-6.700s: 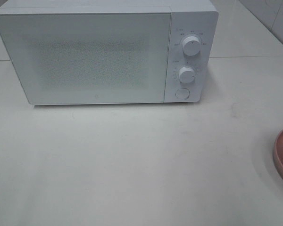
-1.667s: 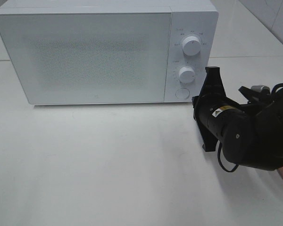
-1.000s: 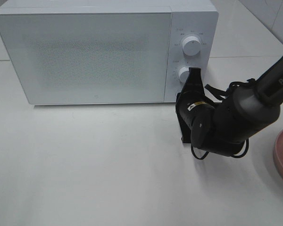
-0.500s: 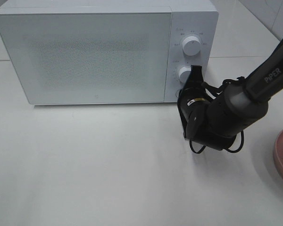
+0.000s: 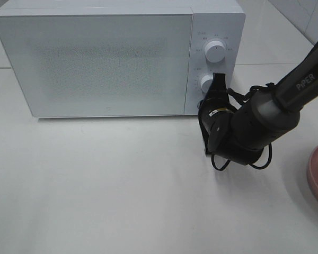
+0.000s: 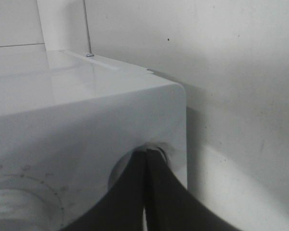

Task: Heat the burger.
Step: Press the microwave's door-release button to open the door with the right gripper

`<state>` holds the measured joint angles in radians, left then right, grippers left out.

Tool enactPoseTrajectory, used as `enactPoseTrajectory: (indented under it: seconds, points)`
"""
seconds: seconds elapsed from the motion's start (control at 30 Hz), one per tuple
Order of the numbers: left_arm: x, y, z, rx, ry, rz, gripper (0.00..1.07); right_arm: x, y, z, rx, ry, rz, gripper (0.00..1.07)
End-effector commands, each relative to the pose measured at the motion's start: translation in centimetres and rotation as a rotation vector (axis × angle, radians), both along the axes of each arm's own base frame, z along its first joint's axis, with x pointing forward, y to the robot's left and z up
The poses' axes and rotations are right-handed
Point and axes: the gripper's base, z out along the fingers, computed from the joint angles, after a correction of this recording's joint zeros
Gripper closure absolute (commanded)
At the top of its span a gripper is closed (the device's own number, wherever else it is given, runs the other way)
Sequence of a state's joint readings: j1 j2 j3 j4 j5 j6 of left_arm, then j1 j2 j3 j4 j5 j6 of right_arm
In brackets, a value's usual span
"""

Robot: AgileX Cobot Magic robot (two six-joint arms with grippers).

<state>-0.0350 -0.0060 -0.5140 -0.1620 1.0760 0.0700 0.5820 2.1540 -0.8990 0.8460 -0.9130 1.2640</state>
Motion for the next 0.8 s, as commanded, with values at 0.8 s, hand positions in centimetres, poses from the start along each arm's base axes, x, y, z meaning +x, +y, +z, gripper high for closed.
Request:
enactPoseTrajectory:
  seconds: [0.8]
  points:
    - [-0.2,0.0,0.1,0.000,-0.024,-0.004,0.09,1.8,1.0,0.9,-0.025,-0.152,-0.001,1.07]
